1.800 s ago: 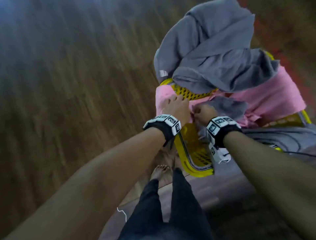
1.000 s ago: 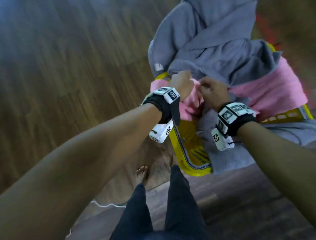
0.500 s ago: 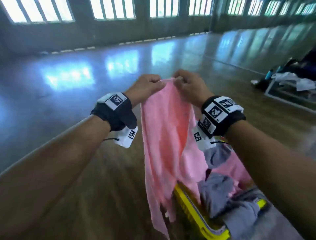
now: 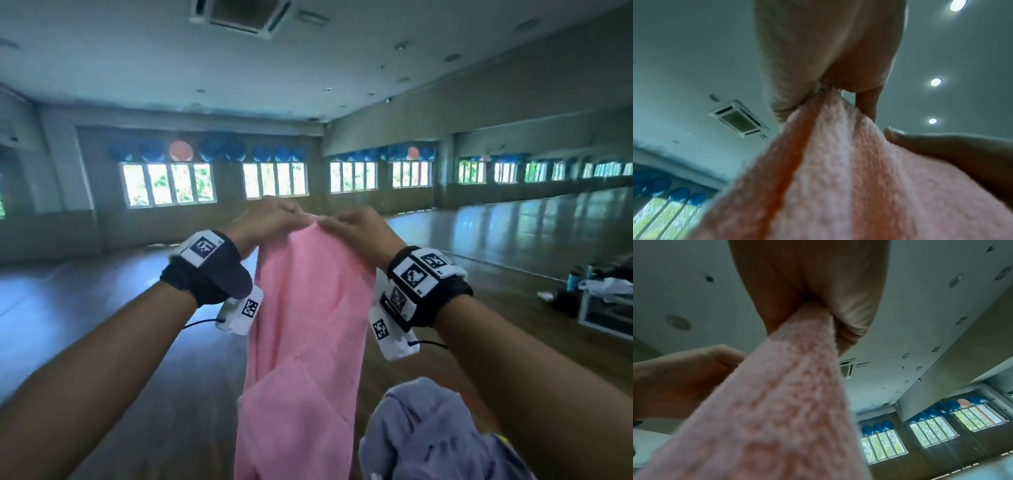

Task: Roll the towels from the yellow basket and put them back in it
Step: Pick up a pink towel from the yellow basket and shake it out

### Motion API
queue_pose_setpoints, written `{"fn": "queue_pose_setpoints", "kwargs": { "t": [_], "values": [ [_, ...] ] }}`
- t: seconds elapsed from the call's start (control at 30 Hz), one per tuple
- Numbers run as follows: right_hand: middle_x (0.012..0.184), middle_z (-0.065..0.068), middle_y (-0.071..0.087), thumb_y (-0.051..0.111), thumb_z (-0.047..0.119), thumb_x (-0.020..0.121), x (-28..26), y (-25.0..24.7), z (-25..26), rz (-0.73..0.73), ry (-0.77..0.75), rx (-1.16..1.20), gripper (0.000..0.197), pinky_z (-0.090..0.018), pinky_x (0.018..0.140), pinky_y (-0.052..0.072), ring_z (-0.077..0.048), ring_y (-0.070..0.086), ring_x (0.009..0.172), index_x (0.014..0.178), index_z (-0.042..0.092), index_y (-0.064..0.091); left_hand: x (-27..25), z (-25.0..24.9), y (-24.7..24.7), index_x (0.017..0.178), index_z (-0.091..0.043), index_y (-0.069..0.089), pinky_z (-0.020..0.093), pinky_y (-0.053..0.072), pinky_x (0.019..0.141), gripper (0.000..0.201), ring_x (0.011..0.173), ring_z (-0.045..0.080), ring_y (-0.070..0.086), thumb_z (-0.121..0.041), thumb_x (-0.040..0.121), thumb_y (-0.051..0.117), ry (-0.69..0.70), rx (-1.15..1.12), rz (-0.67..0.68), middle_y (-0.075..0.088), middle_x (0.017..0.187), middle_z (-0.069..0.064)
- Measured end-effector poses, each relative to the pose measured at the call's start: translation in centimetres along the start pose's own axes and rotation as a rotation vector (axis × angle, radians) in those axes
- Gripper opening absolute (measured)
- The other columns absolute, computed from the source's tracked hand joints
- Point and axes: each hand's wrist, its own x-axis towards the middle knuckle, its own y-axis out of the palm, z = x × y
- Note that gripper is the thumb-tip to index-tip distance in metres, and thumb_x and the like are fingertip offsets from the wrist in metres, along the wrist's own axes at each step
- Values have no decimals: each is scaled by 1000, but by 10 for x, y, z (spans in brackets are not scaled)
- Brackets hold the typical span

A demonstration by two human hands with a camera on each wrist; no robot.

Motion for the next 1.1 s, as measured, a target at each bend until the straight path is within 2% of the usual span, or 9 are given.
{"fn": "queue_pose_setpoints", "kwargs": {
  "t": [0.2, 0.4, 0.5, 0.63, 0.73, 0.83, 0.9, 1.0, 1.1],
  "values": [
    [75, 12, 68, 64, 27, 91, -30, 27, -31, 23, -6, 139, 19, -25, 72, 46, -1, 58, 73, 74, 22, 71, -48, 48, 36, 73, -10, 59, 27, 34, 59, 25, 69, 16, 44, -30, 86, 65, -78, -249, 87, 48, 72, 8],
    [81, -6, 57, 54, 14, 95, -77, 80, -43, 166, 301, 552, 7, -28, 60, 42, -16, 51, 69, 90, 13, 58, -81, 74, 73, 66, -12, 61, 26, 37, 63, 26, 67, 10, 49, -22, 90, 61, -124, -233, 0, 53, 69, 1],
    [85, -13, 62, 56, 25, 93, -103, 107, -54, 103, 373, 510, 31, -33, 67, 41, -19, 53, 76, 93, -5, 64, -101, 89, 90, 74, 2, 62, 28, 37, 68, 22, 72, 12, 50, -14, 90, 60, -150, -245, -25, 55, 72, 5],
    [76, -12, 56, 60, 28, 89, -137, 121, -67, 123, 354, 440, 43, -32, 64, 37, -17, 49, 71, 86, -15, 61, -136, 110, 107, 67, -5, 58, 24, 37, 61, 27, 61, 5, 46, -17, 91, 60, -240, -302, 83, 51, 67, 2],
    [57, 9, 41, 58, 25, 93, -146, 118, -71, 24, 283, 285, 40, -28, 54, 28, -4, 36, 55, 59, 8, 49, -170, 118, 119, 86, 6, 63, 24, 44, 68, 36, 68, 14, 58, -28, 94, 55, -332, -537, 231, 64, 76, 7],
    [53, 11, 30, 55, 23, 94, -160, 121, -83, -205, 360, 316, 42, -29, 53, 24, -5, 28, 52, 57, 22, 35, -205, 140, 129, 80, -4, 56, 17, 42, 51, 24, 54, 9, 54, -19, 98, 49, -453, -766, 192, 59, 65, 0],
    [60, 5, 39, 52, 29, 88, -185, 131, -89, -80, 421, 348, 30, -37, 63, 34, -12, 39, 65, 60, 22, 46, -217, 157, 130, 83, -2, 53, 19, 39, 51, 18, 56, 8, 47, -13, 97, 51, -436, -713, 136, 52, 67, 1],
    [81, -12, 68, 56, 47, 90, -236, 159, -81, 428, 452, 353, 41, -46, 75, 49, -17, 56, 78, 82, 9, 69, -214, 164, 132, 70, -7, 53, 13, 35, 49, 28, 50, -2, 43, -7, 97, 49, -385, -484, 76, 52, 56, -10],
    [93, -7, 71, 61, 26, 93, -249, 163, -79, 326, 360, 555, 23, -36, 78, 49, -14, 60, 87, 95, 6, 72, -222, 161, 146, 77, -1, 54, 15, 33, 53, 22, 55, 0, 40, -9, 97, 51, -357, -448, 174, 48, 67, 3]
  ]
}}
